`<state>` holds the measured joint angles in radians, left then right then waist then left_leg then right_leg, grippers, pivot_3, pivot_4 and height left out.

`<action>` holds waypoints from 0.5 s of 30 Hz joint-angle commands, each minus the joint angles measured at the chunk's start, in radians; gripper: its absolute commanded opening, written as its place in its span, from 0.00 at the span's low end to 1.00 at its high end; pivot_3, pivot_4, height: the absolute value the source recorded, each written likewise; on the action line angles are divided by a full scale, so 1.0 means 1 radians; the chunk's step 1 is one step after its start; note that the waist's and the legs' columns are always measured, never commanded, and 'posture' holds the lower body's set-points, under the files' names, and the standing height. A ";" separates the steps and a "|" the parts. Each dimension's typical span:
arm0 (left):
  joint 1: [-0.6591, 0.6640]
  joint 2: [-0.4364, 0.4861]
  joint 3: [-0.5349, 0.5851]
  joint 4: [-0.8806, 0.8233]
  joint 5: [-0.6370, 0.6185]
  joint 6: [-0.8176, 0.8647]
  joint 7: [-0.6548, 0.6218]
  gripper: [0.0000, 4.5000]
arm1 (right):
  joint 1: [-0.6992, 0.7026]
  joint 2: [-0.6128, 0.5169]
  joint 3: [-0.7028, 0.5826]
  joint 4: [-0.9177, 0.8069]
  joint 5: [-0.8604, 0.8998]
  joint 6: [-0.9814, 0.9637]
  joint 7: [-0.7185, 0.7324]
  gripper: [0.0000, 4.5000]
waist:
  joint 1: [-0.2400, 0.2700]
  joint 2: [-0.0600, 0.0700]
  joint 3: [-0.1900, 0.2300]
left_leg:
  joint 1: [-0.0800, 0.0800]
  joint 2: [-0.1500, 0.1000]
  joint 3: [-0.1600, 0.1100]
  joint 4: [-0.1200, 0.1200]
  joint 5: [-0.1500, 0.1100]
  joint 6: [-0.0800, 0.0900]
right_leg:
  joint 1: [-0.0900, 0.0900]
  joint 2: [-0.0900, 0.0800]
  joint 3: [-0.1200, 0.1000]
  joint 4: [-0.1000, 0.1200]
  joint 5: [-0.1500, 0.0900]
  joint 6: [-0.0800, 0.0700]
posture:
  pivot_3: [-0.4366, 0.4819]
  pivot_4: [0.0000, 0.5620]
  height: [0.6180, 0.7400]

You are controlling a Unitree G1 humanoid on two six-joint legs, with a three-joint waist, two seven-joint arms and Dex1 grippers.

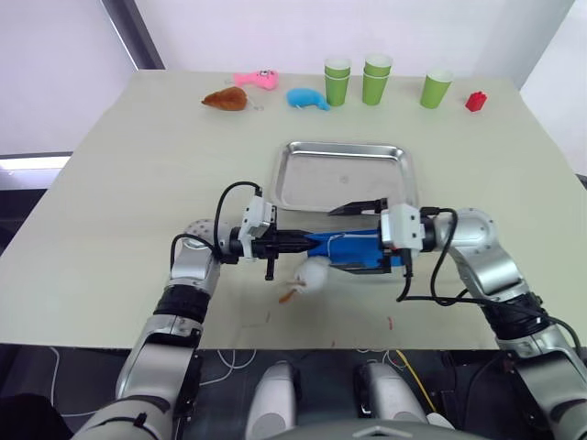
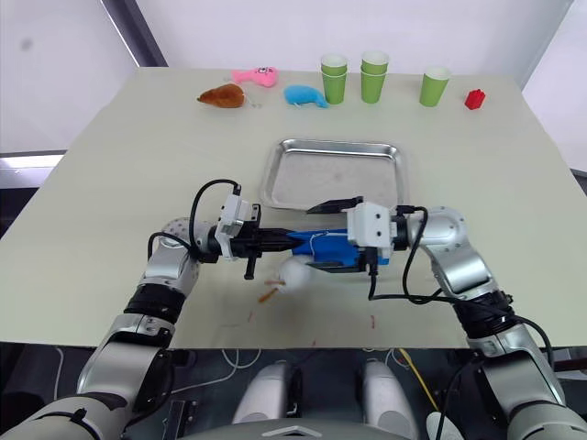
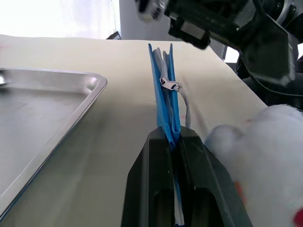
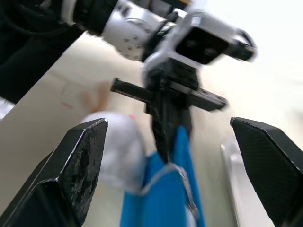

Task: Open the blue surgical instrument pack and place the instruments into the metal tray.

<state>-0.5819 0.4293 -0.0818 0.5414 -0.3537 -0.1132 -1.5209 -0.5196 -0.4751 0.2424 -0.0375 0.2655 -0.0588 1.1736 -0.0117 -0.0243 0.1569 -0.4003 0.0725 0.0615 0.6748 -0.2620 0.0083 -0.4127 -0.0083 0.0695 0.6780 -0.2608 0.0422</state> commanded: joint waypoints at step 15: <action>0.020 -0.009 -0.020 0.027 0.033 -0.013 0.007 0.00 | 0.125 -0.175 -0.196 0.081 0.169 0.249 0.060 0.97 | 0.001 0.000 0.000 | 0.000 0.000 0.000 0.000 0.000 0.000 | 0.000 0.000 0.000 0.000 0.000 0.000 | 0.48 0.27 1.00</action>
<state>-0.5772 0.4244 -0.0812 0.5428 -0.3542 -0.1237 -1.5184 -0.3932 -0.6402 0.0626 0.0358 0.4313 0.2110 1.2088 -0.0108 -0.0243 0.1568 -0.4000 0.0723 0.0615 0.6748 -0.2620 0.0084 -0.4123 -0.0083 0.0700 0.6778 -0.2608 0.0423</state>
